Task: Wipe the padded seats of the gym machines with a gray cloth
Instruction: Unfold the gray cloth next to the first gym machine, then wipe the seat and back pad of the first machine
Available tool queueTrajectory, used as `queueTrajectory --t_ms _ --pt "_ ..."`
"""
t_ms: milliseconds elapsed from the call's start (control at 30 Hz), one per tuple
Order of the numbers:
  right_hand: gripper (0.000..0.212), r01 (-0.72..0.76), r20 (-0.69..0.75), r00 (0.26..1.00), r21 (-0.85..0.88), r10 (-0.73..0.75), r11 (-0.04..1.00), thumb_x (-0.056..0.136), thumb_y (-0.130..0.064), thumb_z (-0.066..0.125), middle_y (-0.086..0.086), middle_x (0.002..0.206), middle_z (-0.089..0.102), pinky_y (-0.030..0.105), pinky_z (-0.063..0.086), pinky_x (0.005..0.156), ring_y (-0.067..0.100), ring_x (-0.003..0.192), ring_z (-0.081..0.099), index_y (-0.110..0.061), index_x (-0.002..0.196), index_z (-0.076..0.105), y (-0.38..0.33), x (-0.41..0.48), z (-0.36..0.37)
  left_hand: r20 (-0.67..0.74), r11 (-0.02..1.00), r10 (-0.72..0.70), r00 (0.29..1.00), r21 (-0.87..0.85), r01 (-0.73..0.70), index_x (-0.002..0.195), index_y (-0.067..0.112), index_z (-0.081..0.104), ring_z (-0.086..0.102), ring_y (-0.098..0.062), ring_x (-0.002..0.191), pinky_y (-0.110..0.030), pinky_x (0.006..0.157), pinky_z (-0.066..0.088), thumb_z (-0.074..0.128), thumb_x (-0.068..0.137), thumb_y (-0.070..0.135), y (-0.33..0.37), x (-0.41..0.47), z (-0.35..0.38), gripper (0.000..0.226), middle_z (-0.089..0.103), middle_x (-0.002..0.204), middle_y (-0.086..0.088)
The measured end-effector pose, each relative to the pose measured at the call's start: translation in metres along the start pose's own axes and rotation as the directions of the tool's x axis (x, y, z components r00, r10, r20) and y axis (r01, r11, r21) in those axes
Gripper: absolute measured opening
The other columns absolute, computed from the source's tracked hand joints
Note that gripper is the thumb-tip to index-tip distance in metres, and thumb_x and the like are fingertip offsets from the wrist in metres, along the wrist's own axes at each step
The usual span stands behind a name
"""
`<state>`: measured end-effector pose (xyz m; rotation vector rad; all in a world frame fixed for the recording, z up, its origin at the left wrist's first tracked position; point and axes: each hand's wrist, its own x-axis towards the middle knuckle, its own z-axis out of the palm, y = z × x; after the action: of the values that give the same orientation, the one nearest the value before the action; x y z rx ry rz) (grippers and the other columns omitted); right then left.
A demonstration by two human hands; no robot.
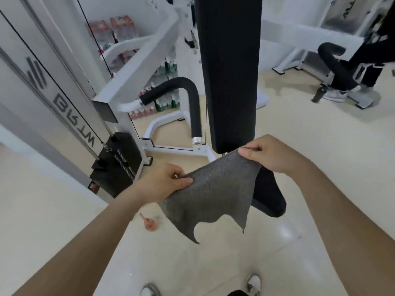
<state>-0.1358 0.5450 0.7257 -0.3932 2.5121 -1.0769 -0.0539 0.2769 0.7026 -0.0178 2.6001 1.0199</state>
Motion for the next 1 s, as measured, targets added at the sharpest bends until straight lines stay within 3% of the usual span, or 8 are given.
queueTrajectory --t_ms 200,300,433,633,700,800,900,1000 --pt "0.023 -0.017 -0.166 0.985 0.187 0.048 0.982 0.094 -0.022 0.056 0.0 0.072 0.062 0.031 0.058 0.072 0.01 0.071 0.061 -0.011 0.081 0.071 0.102 0.005 -0.073 -0.164 1.0 -0.003 0.986 0.013 0.005 0.094 0.022 0.068 0.059 -0.014 0.081 -0.019 0.064 0.04 0.053 0.092 0.015 0.068 0.068 0.103 0.016 0.067 0.084 0.006" --pt "0.025 0.027 -0.334 0.943 0.092 0.005 0.995 0.092 -0.021 0.057 -0.02 0.056 0.057 0.026 0.043 0.065 0.004 0.061 0.052 -0.022 0.071 0.069 0.137 0.018 -0.104 -0.353 0.999 -0.037 0.935 0.009 0.043 0.098 0.018 0.069 0.06 -0.015 0.085 -0.023 0.072 0.045 0.058 0.088 0.012 0.093 0.099 0.12 0.016 0.068 0.089 0.004" --pt "0.019 0.054 -0.444 0.896 0.087 -0.009 0.995 0.092 -0.021 0.058 -0.007 0.082 0.067 0.023 0.045 0.078 0.012 0.082 0.061 -0.012 0.095 0.074 0.169 0.046 -0.128 -0.5 1.0 -0.011 0.866 -0.002 0.012 0.096 0.014 0.069 0.06 -0.019 0.083 -0.022 0.066 0.039 0.054 0.091 0.008 0.113 0.148 0.127 0.017 0.063 0.083 0.006" --pt "0.015 0.169 -0.599 0.8 0.25 0.016 0.953 0.091 -0.018 0.057 -0.009 0.074 0.064 0.011 0.044 0.068 -0.002 0.068 0.056 -0.014 0.088 0.071 0.209 0.071 -0.143 -0.711 0.973 0.057 0.701 -0.119 -0.2 0.1 0.015 0.07 0.062 -0.01 0.089 -0.025 0.082 0.05 0.055 0.092 0.008 0.132 0.188 0.144 0.019 0.066 0.092 0.01" --pt "0.013 0.18 -0.573 0.819 0.259 0.002 0.949 0.091 -0.015 0.057 -0.007 0.074 0.064 0.008 0.043 0.067 -0.003 0.067 0.055 -0.014 0.087 0.069 0.231 0.067 -0.141 -0.683 0.96 0.125 0.72 -0.1 -0.262 0.099 0.015 0.07 0.06 -0.005 0.088 -0.02 0.081 0.048 0.054 0.091 0.003 0.126 0.19 0.162 0.021 0.064 0.09 0.016" --pt "0.014 0.099 -0.451 0.892 0.214 0.009 0.972 0.092 -0.012 0.056 -0.008 0.076 0.066 0.01 0.043 0.068 -0.001 0.07 0.057 -0.016 0.084 0.067 0.279 0.065 -0.121 -0.494 0.956 0.132 0.86 -0.168 -0.243 0.091 0.022 0.068 0.057 -0.002 0.081 -0.013 0.075 0.044 0.054 0.087 -0.004 0.1 0.199 0.199 0.029 0.063 0.087 0.013" --pt "0.014 -0.043 -0.275 0.96 0.059 0.058 0.997 0.092 -0.014 0.055 -0.003 0.076 0.067 0.013 0.044 0.066 0.007 0.071 0.059 -0.016 0.084 0.066 0.339 0.077 -0.088 -0.186 0.951 -0.045 0.982 -0.309 -0.014 0.082 0.031 0.066 0.058 -0.004 0.08 -0.014 0.073 0.044 0.052 0.087 -0.005 0.066 0.219 0.246 0.039 0.067 0.086 0.012" --pt "0.015 -0.167 -0.089 0.984 -0.148 0.155 0.975 0.093 -0.022 0.052 -0.003 0.076 0.065 0.014 0.041 0.061 0.015 0.07 0.058 -0.019 0.086 0.065 0.398 0.096 -0.05 0.044 0.919 -0.209 0.977 -0.332 0.211 0.079 0.032 0.066 0.059 -0.005 0.072 -0.02 0.072 0.045 0.054 0.085 -0.003 0.029 0.245 0.296 0.037 0.065 0.078 0.016"
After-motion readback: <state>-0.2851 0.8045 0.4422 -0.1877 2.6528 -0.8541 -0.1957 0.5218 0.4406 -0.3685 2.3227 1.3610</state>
